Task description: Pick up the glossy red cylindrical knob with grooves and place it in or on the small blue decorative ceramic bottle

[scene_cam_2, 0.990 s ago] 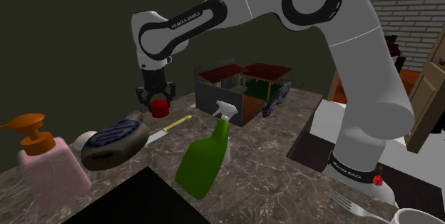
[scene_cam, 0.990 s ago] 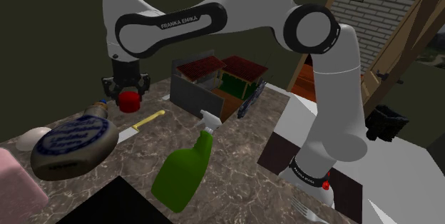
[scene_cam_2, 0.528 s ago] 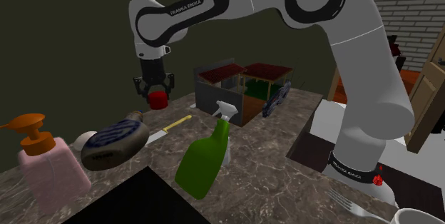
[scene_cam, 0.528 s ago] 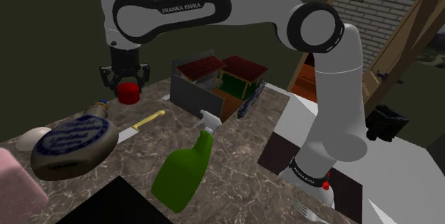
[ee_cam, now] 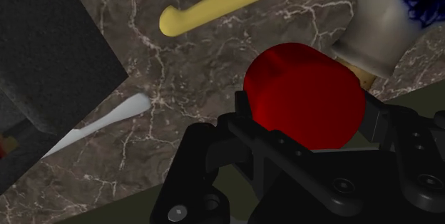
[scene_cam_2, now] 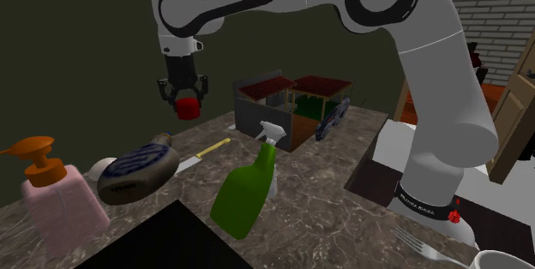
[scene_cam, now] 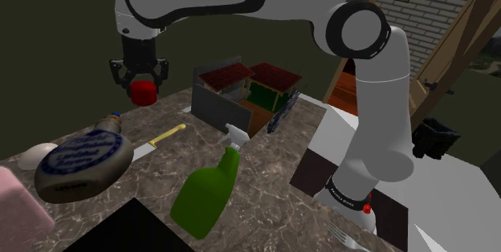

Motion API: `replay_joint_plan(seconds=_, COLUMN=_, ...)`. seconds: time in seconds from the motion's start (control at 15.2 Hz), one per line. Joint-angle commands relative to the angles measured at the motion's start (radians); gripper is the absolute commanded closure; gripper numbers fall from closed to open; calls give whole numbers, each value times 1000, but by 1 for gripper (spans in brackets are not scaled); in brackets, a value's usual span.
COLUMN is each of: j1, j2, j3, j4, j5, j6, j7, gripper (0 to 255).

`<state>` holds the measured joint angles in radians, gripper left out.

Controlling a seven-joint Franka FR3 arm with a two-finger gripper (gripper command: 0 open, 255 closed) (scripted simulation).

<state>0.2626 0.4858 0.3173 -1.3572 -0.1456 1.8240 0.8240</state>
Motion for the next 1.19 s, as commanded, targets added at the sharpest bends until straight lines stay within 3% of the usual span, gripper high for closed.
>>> replay_joint_plan(seconds=0.0, j1=1, j2=-4, j3=1, j4=25, j5=2, j6=-29, j7=-1, gripper=255)
replay_joint_plan(seconds=1.12, j1=49, j2=36, j3=7, j4=300, j5=-9, j6=-264, j7=12, gripper=255)
